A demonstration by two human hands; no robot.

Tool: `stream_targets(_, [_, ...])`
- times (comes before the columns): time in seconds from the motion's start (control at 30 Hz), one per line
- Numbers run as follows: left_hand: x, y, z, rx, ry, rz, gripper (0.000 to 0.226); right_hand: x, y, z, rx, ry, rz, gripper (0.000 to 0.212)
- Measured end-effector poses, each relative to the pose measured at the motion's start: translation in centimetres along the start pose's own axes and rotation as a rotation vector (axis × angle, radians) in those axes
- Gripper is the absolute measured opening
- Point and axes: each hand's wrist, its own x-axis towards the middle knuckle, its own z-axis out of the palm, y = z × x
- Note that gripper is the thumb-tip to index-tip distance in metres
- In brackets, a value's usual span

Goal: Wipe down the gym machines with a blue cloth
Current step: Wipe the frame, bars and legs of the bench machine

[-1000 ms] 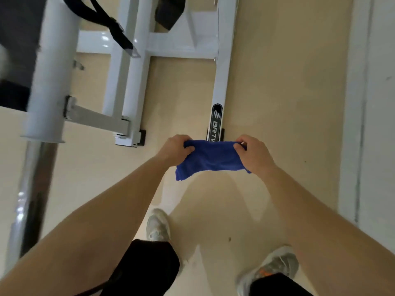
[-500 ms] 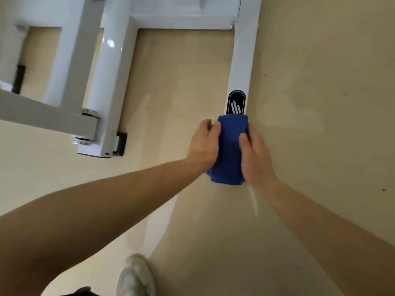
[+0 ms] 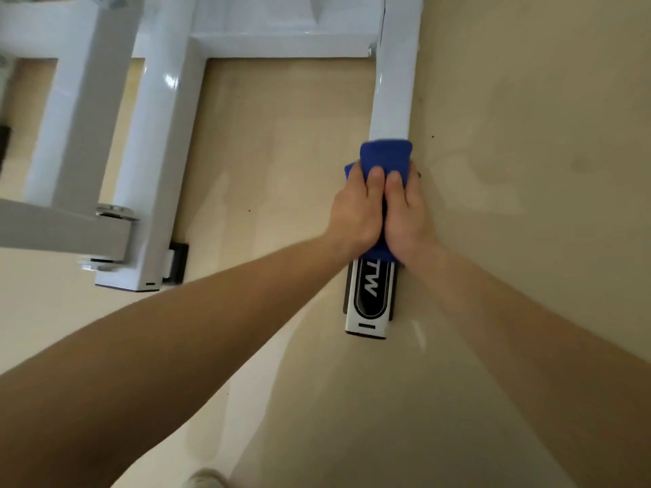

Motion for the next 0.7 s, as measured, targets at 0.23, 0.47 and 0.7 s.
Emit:
stream_targets(0.23, [4.0,1.1,-0.2,-0.042,-0.032,-0.029,0.034,5.1,-0.4,0.2,-0.081,-0.01,0.006,0.039])
stream_targets(0.47, [-1.6,-1.8,0.2,-0.119,-0.041,-0.065,0.036,-0.9,1.3,0.1,0.0,-0.06,-0.058,0.047])
stream_targets(0.7, [-7.4,-3.5,1.0,-0.134,-0.041,-0.098,0.029,-7.2,2.3,-1.3,-0.015,-0.105,-0.031,0.049])
